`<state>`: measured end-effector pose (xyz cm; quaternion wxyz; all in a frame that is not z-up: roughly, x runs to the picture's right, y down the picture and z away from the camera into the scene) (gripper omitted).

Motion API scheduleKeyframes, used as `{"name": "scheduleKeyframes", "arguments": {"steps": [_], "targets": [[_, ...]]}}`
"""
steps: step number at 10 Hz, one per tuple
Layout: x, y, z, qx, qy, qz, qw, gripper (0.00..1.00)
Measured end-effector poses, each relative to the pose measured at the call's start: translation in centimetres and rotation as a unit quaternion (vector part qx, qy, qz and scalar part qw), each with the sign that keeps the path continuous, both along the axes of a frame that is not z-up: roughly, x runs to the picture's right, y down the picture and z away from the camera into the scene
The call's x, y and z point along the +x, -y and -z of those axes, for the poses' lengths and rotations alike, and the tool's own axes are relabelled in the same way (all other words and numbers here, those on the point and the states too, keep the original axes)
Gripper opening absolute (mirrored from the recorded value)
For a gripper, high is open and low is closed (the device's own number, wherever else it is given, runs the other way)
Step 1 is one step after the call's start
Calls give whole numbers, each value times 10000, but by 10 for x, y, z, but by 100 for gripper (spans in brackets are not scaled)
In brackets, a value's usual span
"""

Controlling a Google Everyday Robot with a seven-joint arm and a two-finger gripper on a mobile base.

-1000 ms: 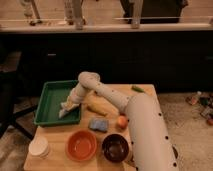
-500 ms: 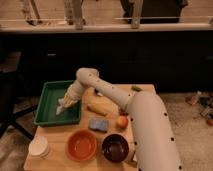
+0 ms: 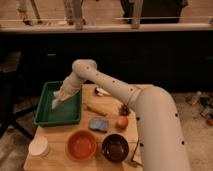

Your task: Wipe purple bowl with towel

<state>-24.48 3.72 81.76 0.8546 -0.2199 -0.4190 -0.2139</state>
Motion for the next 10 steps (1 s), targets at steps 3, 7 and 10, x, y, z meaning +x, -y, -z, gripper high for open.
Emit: {"name": "scheduleKeyframes", "arguments": {"steps": [3,7,10], "targets": [[12,-6,19,112,-120,-69,9998,0],[37,-19,52,253,-411,-281,9984,0],[63,-32,72,238,-662,-450,9965,0]]}}
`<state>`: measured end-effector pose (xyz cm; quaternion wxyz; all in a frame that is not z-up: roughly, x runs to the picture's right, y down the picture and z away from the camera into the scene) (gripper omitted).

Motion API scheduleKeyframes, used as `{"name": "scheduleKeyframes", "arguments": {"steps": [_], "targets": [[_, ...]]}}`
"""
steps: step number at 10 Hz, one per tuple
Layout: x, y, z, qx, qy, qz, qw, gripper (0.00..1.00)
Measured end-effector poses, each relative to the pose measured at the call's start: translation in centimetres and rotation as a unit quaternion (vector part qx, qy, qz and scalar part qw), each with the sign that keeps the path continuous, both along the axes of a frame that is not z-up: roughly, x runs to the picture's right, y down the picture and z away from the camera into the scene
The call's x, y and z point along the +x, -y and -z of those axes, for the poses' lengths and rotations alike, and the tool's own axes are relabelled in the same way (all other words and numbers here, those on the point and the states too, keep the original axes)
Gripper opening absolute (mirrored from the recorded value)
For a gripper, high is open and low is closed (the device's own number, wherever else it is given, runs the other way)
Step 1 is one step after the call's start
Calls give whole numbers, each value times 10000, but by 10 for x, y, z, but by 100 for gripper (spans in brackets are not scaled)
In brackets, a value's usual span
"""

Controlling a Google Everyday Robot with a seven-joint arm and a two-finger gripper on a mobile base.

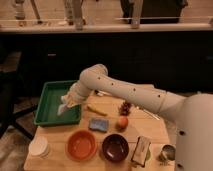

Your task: Wipe purple bowl with towel

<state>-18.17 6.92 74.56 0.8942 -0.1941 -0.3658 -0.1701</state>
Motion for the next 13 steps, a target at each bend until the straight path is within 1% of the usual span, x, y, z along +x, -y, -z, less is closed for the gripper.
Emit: {"name": "scheduleKeyframes", "arguments": {"steps": [8,10,11,12,13], "targets": [[-2,-2,0,-19,7,7,10000,0],[13,-11,-3,-136,-149,-187,9996,0],[27,-17,-1,-187,-235,-308,9991,0],[54,-27,3,-250,-374,-495,9978,0],[71,-35,7,-294,-469,-612,9966,0]]}}
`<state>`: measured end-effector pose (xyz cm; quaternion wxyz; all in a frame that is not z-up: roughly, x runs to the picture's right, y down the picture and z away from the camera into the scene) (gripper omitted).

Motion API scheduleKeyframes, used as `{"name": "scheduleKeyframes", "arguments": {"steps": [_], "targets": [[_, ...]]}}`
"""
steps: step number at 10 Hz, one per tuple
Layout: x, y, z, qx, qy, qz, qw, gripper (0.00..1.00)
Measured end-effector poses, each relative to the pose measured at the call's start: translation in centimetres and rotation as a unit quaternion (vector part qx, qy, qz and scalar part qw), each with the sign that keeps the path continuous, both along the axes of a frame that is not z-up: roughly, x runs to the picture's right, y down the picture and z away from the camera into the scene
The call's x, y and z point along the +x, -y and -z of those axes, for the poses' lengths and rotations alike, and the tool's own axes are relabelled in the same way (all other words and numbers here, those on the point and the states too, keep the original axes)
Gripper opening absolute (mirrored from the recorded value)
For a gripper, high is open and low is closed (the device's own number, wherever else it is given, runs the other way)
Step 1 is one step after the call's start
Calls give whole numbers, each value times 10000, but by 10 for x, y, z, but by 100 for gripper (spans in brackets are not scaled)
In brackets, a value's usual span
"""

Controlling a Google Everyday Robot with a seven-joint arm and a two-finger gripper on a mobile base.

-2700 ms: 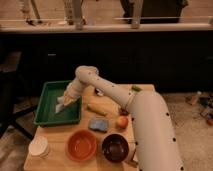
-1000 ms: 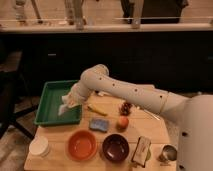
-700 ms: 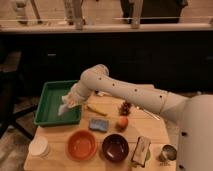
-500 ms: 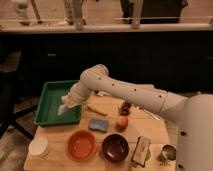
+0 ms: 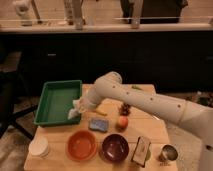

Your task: Wipe purple bowl with towel

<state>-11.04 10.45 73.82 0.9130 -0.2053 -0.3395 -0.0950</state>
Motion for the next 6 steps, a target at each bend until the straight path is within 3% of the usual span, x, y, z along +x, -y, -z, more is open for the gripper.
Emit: {"name": "scheduleKeyframes", "arguments": {"steps": [3,6], "targets": [[42,-46,31,-168,-354,-484,9981,0],[59,-91,52,-348,-660,-972,9925,0]]}}
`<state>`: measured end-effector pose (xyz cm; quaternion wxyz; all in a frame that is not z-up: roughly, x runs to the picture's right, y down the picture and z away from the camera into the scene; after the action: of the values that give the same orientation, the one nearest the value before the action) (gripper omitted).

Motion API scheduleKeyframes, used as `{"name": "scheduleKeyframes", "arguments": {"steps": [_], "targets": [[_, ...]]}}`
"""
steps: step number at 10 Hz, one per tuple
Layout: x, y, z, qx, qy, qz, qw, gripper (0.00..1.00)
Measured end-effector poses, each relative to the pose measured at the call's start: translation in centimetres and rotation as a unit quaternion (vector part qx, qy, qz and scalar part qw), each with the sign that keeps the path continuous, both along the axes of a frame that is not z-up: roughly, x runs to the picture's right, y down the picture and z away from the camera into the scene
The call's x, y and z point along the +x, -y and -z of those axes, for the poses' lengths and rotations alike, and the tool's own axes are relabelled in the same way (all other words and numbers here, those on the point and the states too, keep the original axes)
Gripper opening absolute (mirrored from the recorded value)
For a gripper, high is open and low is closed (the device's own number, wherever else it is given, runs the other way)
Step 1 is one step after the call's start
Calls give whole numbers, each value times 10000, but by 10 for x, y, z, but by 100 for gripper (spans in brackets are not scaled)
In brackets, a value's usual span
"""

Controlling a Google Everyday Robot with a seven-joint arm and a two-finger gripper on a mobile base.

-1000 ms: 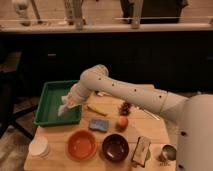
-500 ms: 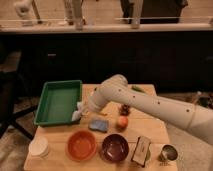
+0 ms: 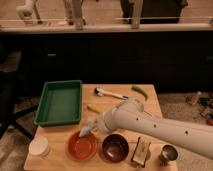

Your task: Wipe purple bowl with towel

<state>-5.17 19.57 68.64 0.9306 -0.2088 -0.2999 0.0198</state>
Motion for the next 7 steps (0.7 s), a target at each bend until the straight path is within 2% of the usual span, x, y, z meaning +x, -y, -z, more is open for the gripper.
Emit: {"name": "scheduleKeyframes", "arguments": {"steps": [4,7], "targets": [[27,-23,2,-140,-351,-494,9981,0],[47,-45,11,-221,-591,-837,9945,0]]}}
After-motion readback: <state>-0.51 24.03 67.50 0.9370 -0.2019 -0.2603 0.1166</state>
